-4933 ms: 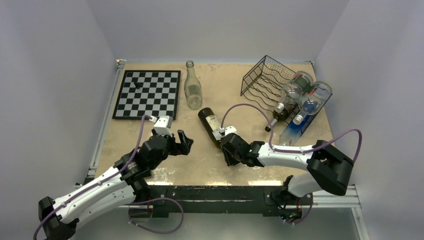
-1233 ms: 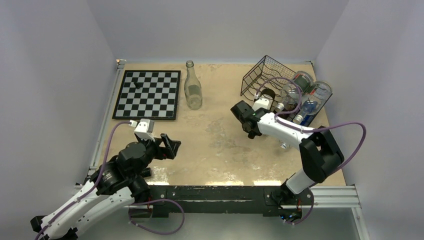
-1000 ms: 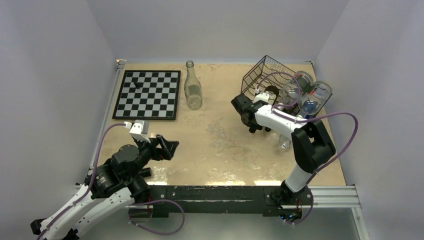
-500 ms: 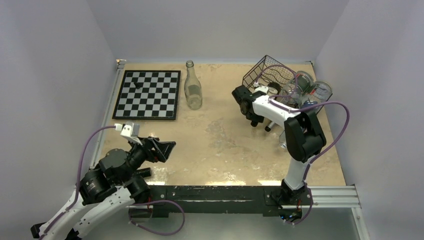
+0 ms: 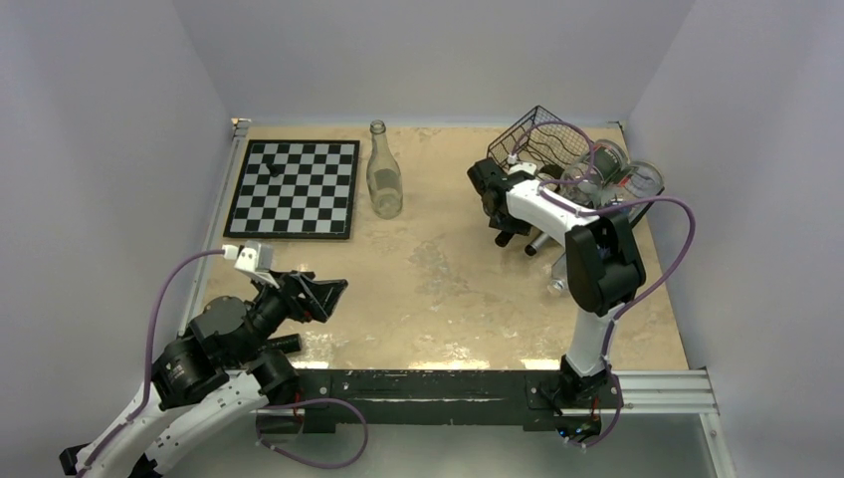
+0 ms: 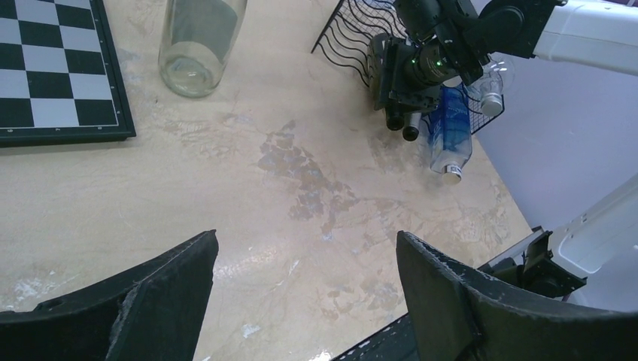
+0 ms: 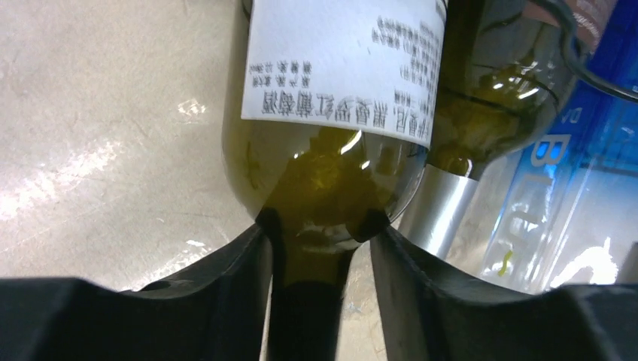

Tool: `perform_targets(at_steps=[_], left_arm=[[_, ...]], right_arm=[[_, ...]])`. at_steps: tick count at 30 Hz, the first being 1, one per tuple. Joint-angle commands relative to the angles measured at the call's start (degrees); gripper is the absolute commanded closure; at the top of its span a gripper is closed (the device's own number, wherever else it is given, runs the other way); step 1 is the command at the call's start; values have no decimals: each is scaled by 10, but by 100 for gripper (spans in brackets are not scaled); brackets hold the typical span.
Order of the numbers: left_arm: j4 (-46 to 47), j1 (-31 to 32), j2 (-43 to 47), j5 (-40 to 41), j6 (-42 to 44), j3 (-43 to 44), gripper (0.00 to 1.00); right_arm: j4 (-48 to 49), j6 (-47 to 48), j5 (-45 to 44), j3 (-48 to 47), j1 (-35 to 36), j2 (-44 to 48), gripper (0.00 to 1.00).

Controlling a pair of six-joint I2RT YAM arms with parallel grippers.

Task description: Put the wine bottle on the wine rack

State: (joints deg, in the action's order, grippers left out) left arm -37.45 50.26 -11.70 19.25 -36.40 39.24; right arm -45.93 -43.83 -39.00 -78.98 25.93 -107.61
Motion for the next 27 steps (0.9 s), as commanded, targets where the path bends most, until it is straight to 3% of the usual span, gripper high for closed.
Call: perform_targets(at_steps=[1, 11, 15, 17, 27], left_arm=[[16, -3, -10, 4, 18, 23, 8], [0, -3, 2, 12, 21, 36, 8], [-8, -3, 7, 17, 20, 36, 8], [-11, -3, 9, 20, 19, 36, 8], [-19, -3, 21, 20, 13, 31, 8]], right_arm=[[63, 23, -1, -4, -10, 24, 45], [70, 31, 40, 0, -9, 34, 39], [78, 33, 43, 17, -1, 53, 22], [87, 33, 47, 28, 7, 62, 19], [85, -42, 114, 57, 34, 63, 26]])
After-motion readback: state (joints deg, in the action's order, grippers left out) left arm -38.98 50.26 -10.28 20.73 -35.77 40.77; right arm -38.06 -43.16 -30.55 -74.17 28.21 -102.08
